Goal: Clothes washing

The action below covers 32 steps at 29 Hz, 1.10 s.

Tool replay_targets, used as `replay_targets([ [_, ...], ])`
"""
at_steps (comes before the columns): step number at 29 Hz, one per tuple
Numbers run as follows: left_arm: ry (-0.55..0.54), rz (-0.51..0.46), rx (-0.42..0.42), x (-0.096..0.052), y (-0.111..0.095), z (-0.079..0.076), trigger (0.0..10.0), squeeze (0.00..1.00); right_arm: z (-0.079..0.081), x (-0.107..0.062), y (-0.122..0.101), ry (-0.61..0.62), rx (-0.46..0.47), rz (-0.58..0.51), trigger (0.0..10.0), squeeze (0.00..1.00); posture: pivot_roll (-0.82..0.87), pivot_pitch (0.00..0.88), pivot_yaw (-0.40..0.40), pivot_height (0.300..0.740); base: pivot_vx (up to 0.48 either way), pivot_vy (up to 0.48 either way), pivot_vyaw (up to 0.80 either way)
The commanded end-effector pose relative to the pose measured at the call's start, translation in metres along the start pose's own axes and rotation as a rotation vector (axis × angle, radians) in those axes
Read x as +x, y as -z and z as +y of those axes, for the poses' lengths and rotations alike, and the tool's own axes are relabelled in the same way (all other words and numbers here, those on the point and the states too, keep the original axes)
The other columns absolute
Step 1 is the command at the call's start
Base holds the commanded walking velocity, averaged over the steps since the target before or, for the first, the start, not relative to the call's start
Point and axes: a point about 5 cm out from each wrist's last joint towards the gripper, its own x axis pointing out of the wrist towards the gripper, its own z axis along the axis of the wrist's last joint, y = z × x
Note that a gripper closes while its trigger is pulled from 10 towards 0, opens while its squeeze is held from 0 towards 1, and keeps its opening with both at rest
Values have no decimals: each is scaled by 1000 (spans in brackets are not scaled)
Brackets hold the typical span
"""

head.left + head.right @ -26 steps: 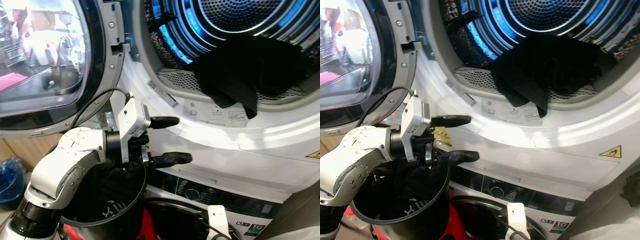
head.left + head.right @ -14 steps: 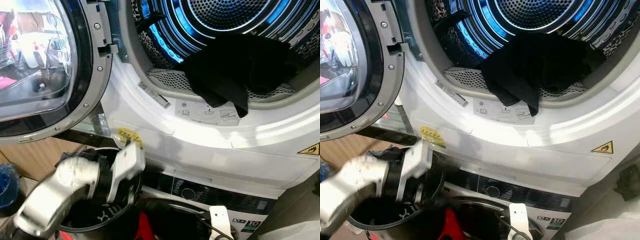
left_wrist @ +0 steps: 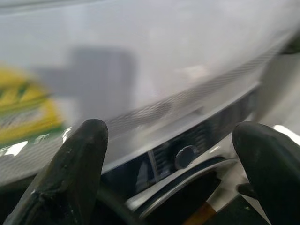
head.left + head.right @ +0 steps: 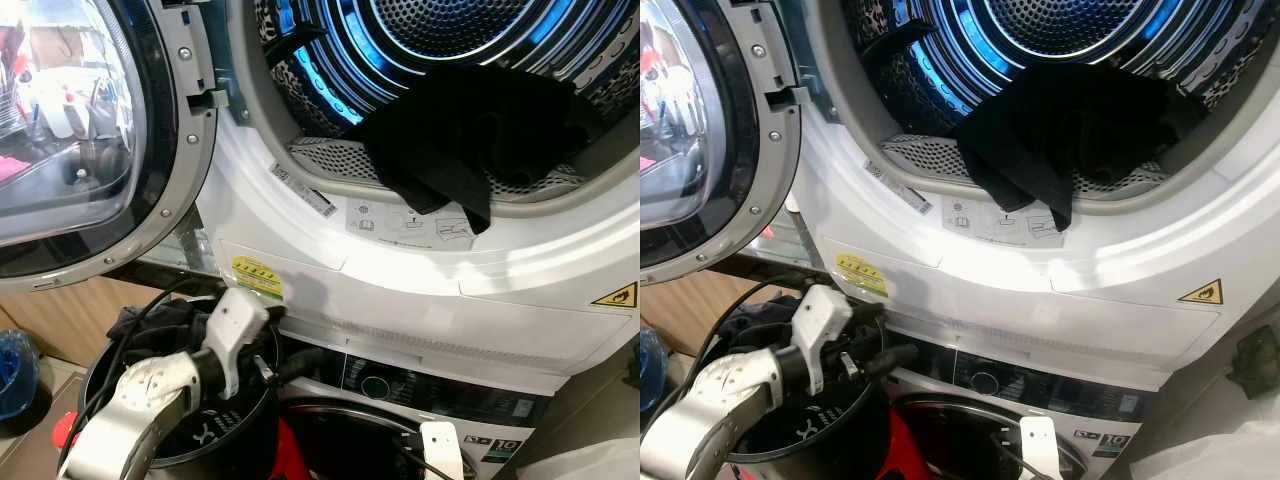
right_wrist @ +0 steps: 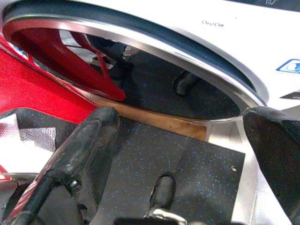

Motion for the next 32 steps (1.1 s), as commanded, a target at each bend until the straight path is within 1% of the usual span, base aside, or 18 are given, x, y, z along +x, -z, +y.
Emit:
replay_targets([
  [1,-130,26,1,-8,11,13,10000,0,1,-1,7,-1,5,21,10000,0,257,0,58,740,0,0,0],
  [3,-195,30,-22,-12,19,17,10000,0,1,-1,7,0,7,23,10000,0,258,0,56,740,0,0,0],
  [5,-211,35,-10,-15,23,18,10000,0,1,-1,7,1,10,23,10000,0,257,0,57,740,0,0,0],
  [8,-321,42,-26,-22,35,24,10000,0,1,-1,8,7,20,23,10000,0,243,0,65,740,0,0,0],
  [9,-321,42,-26,-22,35,24,10000,0,1,-1,8,7,20,23,10000,0,243,0,65,740,0,0,0],
  [10,-442,42,-33,-30,42,33,10000,0,0,-2,8,15,29,22,10000,0,237,0,69,740,0,0,0],
  [11,-492,39,-37,-33,44,37,10000,0,-1,-2,9,19,32,22,10000,0,237,0,68,740,0,0,0],
  [12,-492,39,-37,-33,44,37,10000,0,-1,-2,9,19,32,22,10000,0,237,0,68,740,0,0,0],
  [13,-572,29,-45,-39,47,43,10000,0,-3,-2,10,25,32,23,10000,0,238,0,69,740,0,0,0],
  [14,-591,29,-56,-40,49,45,10000,0,-4,-2,11,27,32,24,10000,0,241,0,67,740,0,0,0],
  [16,-616,19,-65,-43,50,48,10000,0,-4,-2,13,29,23,29,10000,0,238,0,64,740,0,0,0],
  [18,-628,22,-46,-45,51,48,10000,0,-5,-3,14,32,22,32,10000,0,225,0,64,740,0,0,0],
  [22,-664,27,-46,-50,56,50,10000,0,-7,-3,15,43,35,29,10000,0,177,0,70,740,0,0,0],
  [25,-680,38,-46,-53,63,49,10000,0,-15,-4,18,67,48,31,10000,0,152,0,67,740,0,0,0],
  [28,-680,25,-44,-50,62,44,10000,0,-22,-5,21,80,41,38,10000,0,155,0,45,740,0,0,0],
  [30,-688,6,-63,-47,62,41,10000,0,-26,-6,23,81,21,45,10000,0,151,0,31,740,0,0,0],
  [31,-685,8,-44,-46,61,39,10000,0,-29,-6,23,86,26,43,10000,0,152,0,30,740,0,0,0],
  [32,-697,-3,-58,-46,62,37,10000,0,-30,-6,24,90,26,43,10000,0,153,0,29,740,0,0,0],
])
